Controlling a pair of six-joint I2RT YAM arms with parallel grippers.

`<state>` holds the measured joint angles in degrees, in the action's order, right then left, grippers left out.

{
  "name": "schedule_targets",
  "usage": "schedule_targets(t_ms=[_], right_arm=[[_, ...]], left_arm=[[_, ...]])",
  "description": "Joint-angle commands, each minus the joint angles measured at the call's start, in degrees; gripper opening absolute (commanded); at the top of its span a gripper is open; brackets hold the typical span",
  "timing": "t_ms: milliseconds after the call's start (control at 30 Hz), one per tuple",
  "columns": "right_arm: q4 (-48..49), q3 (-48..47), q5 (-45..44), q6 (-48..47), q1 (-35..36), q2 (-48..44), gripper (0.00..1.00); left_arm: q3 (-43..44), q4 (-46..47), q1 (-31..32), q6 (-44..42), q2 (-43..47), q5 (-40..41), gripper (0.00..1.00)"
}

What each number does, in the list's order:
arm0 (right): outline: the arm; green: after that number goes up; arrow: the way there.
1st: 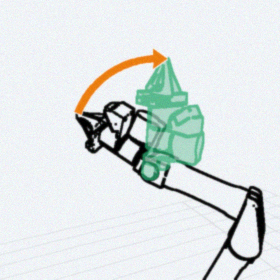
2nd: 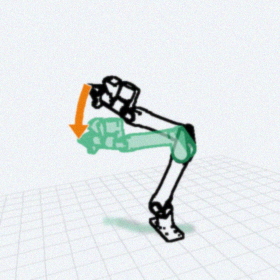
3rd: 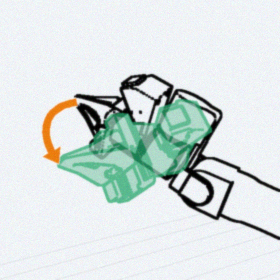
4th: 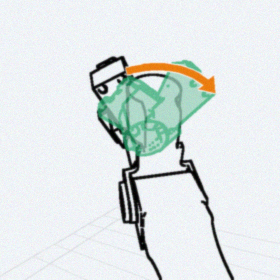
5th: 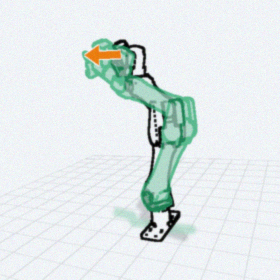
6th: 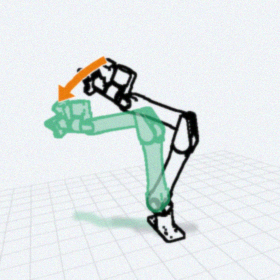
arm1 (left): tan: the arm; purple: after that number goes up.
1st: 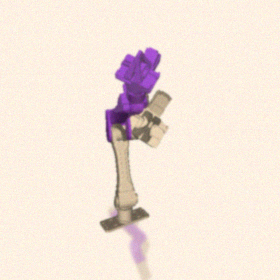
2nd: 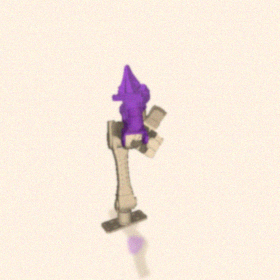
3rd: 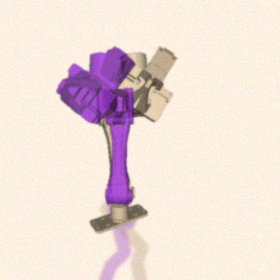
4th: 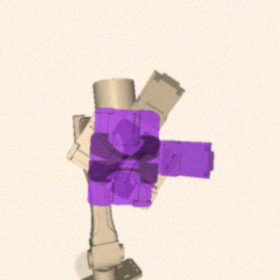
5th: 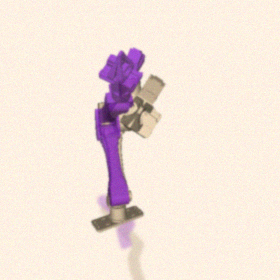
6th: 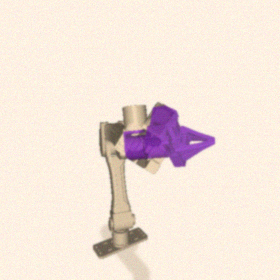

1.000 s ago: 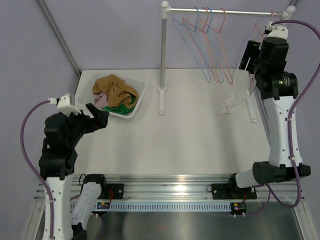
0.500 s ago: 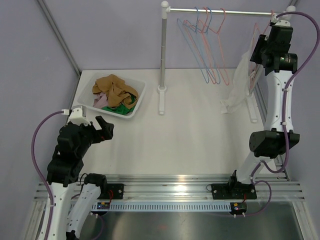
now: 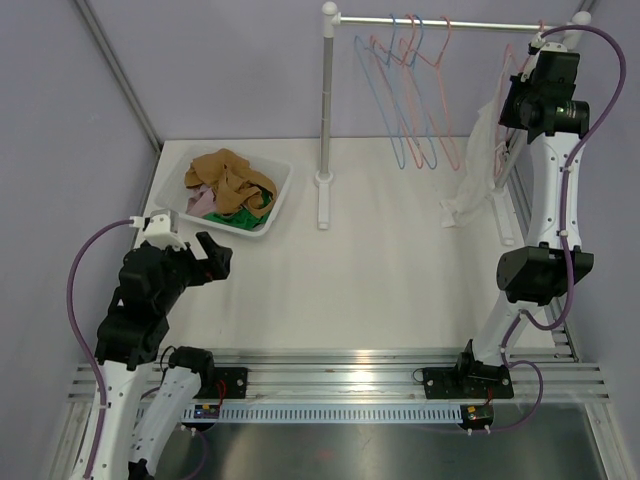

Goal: Remove the tank top from the hanger

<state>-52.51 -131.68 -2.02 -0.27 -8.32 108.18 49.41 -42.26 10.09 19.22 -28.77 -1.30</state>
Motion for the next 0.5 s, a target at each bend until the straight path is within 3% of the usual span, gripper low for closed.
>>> schedule_targets(t_ms=[0,200,467], right_arm=[[1.4,-3.0,1.8,-0.3,-0.3,-2.4,0.0],[-0.7,-6.2,5.8,1.6,-0.2,-6.0,0.0],[-1.3,1.8,9.9,4.2,-0.2,-16.1,0.0]], left_arm=[[-0.3,3.4,0.3,-1.1,-0.6,-1.2,0.99],[-0.4,3.7,0.3,-1.2,-1.1,-1.8,0.99],[-0.3,3.6,0.3,-1.2,-0.9,-1.4,0.99]])
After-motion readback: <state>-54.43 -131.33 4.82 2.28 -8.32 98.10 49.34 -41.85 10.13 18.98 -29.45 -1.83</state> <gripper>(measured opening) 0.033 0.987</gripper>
